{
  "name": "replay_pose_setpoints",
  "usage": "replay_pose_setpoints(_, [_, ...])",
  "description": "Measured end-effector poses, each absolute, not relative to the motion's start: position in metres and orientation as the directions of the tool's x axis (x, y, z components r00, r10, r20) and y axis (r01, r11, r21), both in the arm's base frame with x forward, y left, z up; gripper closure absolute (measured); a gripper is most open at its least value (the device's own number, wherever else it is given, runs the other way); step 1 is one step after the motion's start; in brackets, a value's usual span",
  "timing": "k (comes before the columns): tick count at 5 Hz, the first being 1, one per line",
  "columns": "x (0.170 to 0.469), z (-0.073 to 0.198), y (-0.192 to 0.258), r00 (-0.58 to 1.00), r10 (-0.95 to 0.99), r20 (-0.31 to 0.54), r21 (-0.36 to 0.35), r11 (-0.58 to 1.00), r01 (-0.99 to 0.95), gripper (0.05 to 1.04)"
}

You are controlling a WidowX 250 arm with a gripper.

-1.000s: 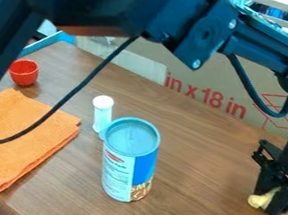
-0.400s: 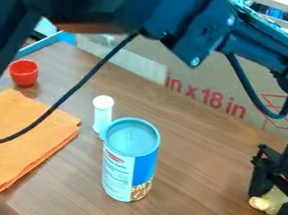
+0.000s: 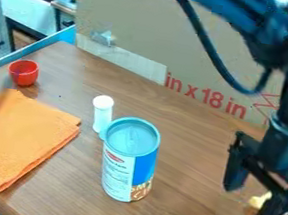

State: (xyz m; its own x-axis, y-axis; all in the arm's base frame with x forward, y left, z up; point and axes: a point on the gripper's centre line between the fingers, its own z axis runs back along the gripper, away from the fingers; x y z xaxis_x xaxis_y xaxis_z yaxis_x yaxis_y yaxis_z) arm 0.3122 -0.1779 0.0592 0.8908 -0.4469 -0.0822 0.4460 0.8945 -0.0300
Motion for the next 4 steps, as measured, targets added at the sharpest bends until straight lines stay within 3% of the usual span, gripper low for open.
replay_pose_setpoints(1, [0.264, 0.088, -0.145, 0.941, -0.328, -0.081, 0.017, 0.944, 0.33, 0.082])
replay_pose_setpoints(2, [0.237, 0.112, -0.127, 0.967, -0.226, -0.118, 0.086, 0.968, 0.236, 0.082])
replay_pose_setpoints(3, [0.227, 0.123, -0.124, 0.964, -0.183, -0.193, 0.116, 0.971, 0.208, 0.082])
replay_pose_setpoints(4, [0.224, 0.126, -0.125, 0.957, -0.194, -0.215, 0.104, 0.97, 0.221, 0.082])
